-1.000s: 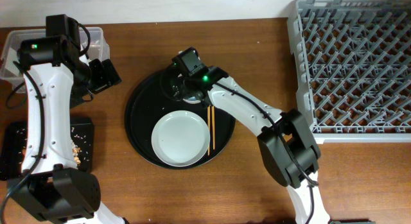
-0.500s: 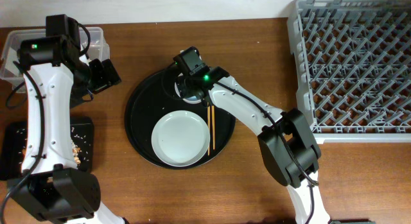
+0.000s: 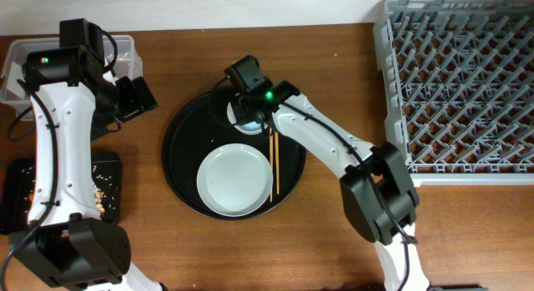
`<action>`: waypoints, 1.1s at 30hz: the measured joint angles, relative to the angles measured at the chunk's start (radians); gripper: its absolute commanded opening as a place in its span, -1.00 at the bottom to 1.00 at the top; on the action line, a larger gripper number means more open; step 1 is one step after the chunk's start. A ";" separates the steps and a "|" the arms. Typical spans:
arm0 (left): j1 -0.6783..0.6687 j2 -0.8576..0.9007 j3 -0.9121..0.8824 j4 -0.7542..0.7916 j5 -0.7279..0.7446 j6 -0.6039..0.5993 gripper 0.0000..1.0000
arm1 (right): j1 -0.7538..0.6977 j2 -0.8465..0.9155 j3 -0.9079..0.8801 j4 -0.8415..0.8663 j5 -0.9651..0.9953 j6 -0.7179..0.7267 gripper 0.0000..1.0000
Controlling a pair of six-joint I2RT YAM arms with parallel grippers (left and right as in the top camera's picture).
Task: Sort waste into correct bins and load items into the dishwasher rack
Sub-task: 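Carry the light-blue cup right and place it in the grey rack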
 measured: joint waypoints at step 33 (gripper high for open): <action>0.000 0.000 0.000 0.000 0.000 0.000 0.98 | -1.203 -0.201 0.197 -0.298 0.005 -0.066 0.88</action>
